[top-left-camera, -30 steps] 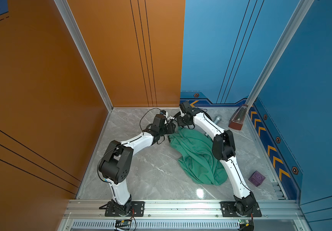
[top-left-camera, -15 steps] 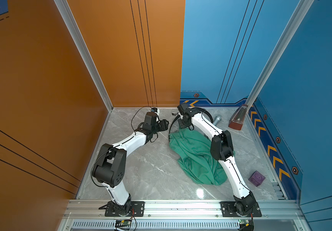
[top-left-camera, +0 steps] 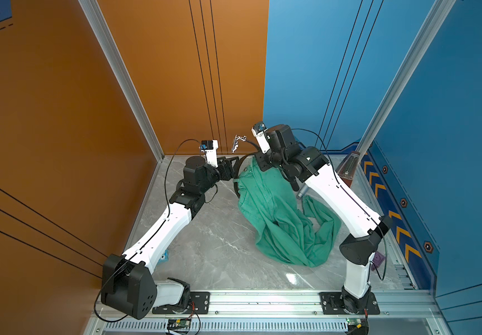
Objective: Remove the belt from the trousers
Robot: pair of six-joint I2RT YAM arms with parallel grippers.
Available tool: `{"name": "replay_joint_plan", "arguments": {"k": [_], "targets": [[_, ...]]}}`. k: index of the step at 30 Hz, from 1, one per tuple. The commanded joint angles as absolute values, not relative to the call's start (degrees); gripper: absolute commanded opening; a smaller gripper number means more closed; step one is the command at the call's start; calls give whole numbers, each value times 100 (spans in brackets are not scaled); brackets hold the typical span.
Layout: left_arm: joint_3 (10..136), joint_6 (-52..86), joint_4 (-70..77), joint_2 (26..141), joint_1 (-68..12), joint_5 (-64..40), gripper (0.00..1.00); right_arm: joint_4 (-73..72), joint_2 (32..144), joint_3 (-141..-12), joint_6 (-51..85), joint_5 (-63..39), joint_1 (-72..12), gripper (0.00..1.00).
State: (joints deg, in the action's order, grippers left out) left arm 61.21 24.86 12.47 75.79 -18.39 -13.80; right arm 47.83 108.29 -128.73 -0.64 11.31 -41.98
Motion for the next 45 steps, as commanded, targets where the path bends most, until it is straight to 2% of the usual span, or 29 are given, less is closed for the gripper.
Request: {"name": "replay_joint_plan", "arguments": {"k": [1,5,9,15,23,32,35,41,42,45], "targets": [[5941,2943,1830,7296,-1946,-1662,68,4456,10755,-12471,-81,1352,-4266,0],[5747,1887,1814,6914,-2305,-1284,70,4447,10635,-12181,-70,1478,-4280,0],[5486,1916,1818,6716,-2111,-1400,73,4443,10546,-12021,-150,1564,-4298,0],[5793,2143,1819,7039,-1758,-2826,84,4195,10315,-11539,-568,1349,-4317,0],[6278,2685,1819,7644,-1147,-4192,85,3506,9789,-10761,-847,801,-4318,1],[6832,3154,1818,8236,-1151,-5081,85,2932,9460,-10327,-864,448,-4311,1],[6977,3320,1819,8351,-1179,-5241,75,2888,9441,-10327,-844,461,-4316,1],[7141,3441,1817,8285,-1248,-5344,35,2760,9438,-10046,-741,619,-4273,5],[7167,3454,1817,8250,-1248,-5353,29,2705,9426,-9977,-696,636,-4247,9],[7297,3497,1819,8168,-1241,-5353,10,2508,9382,-9736,-495,582,-4131,37]]}}
